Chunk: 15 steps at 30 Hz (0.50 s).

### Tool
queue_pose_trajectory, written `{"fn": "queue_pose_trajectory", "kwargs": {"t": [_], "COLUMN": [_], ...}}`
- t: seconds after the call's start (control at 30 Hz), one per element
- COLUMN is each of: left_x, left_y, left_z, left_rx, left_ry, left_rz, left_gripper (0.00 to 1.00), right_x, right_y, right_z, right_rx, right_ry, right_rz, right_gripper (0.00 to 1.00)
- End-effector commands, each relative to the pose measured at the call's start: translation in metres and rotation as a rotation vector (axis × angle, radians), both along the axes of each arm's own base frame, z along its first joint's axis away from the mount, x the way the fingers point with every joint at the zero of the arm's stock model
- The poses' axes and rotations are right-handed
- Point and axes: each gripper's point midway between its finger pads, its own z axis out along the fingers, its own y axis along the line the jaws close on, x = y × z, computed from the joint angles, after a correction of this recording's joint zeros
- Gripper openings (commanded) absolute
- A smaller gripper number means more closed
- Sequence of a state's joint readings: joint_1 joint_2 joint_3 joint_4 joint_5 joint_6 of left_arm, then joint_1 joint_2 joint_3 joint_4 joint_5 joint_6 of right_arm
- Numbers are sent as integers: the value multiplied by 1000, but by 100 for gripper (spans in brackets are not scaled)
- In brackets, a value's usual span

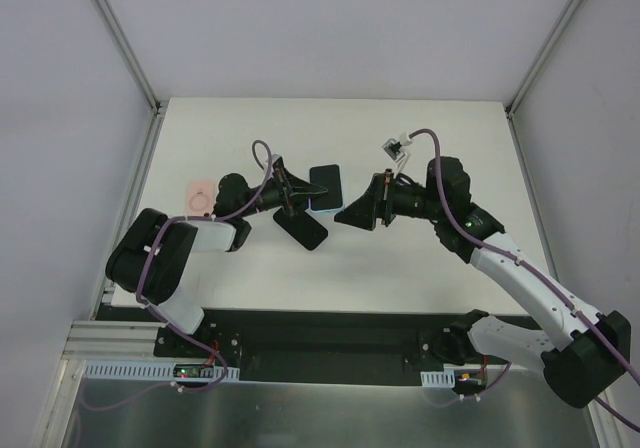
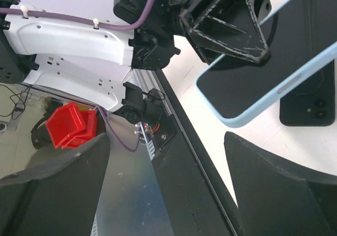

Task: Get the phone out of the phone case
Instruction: Remove the phone case from the phone.

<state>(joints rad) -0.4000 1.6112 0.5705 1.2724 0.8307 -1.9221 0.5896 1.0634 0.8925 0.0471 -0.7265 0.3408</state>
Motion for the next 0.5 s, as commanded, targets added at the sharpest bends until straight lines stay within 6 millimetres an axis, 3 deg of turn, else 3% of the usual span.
{"fn": "queue_pose_trajectory", "kwargs": {"t": [0.0,0.17,0.3,0.47], "left_x": [-15,-22,-28,-32], "left_y": [2,-2,-4,-3], "left_z": [60,72,78,80], "left_rx": [-101,-106,-90,-87], "left_ry": [-302,-379,-438,-460], "left_rz": [-38,-102,-154,-178], "left_gripper": [0,0,0,0], "right_x": [4,7,4,5], "right_y": [-6,-10,4,8], "right_z": [11,-8,-3,-2], "right_rx": [48,15,79,85], "right_ry": [100,245,246,244], "right_rz": [-88,-81,34,74], "right_gripper": [92,86,78,61]}}
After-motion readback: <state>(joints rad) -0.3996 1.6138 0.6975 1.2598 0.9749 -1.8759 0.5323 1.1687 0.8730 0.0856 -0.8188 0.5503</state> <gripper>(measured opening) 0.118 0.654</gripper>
